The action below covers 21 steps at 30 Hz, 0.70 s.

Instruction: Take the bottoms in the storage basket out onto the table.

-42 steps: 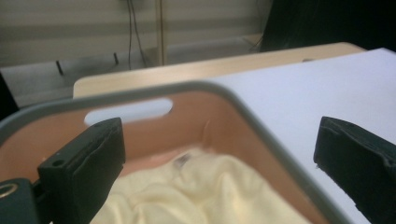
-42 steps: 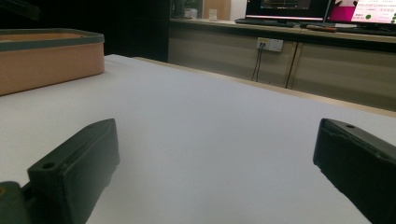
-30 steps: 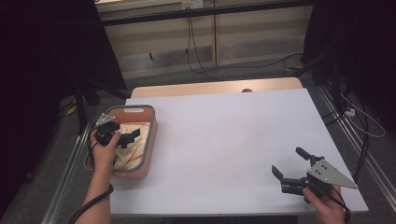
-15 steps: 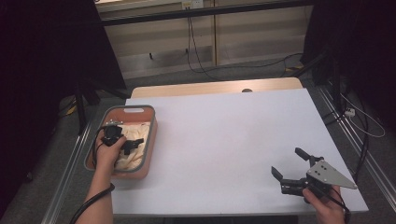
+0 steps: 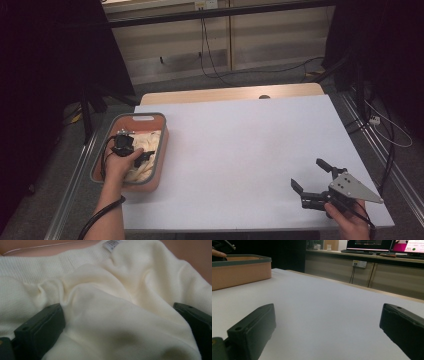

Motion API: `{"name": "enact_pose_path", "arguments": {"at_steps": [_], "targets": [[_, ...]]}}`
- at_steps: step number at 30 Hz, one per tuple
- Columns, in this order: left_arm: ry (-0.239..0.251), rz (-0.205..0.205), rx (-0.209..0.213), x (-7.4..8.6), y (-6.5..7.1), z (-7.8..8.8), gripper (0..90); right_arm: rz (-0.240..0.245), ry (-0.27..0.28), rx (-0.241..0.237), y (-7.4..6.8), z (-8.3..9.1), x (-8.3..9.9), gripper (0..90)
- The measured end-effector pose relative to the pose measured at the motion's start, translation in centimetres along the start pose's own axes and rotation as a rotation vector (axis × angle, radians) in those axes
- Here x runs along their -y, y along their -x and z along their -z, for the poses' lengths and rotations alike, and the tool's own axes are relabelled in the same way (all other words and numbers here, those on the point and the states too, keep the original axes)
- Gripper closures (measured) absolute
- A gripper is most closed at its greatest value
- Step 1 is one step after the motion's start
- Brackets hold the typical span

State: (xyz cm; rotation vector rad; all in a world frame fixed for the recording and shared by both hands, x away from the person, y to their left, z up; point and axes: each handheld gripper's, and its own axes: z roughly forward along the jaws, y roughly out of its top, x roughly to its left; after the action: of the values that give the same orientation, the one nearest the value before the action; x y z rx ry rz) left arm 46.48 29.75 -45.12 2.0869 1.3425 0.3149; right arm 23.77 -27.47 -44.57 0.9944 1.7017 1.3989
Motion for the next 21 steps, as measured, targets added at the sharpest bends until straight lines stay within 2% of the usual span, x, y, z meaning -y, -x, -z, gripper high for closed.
{"name": "enact_pose_path", "arguments": {"at_steps": [12,18,20,21], "targets": [[-0.017,-0.006,-0.015,0.02,0.38,-0.19,0.6,0.005,0.0,-0.002,-0.07,-0.1,-0.03,0.3],[-0.013,-0.001,-0.015,0.07,0.56,-0.07,6.9,0.006,0.0,-0.004,-0.09,-0.15,-0.02,0.3],[-0.011,-0.005,0.002,0.08,0.52,0.11,12.7,0.006,0.0,-0.005,-0.1,-0.18,-0.02,0.3],[-0.003,-0.008,0.027,0.12,0.47,0.3,17.0,0.006,0.001,-0.006,-0.11,-0.19,-0.03,0.3]]}}
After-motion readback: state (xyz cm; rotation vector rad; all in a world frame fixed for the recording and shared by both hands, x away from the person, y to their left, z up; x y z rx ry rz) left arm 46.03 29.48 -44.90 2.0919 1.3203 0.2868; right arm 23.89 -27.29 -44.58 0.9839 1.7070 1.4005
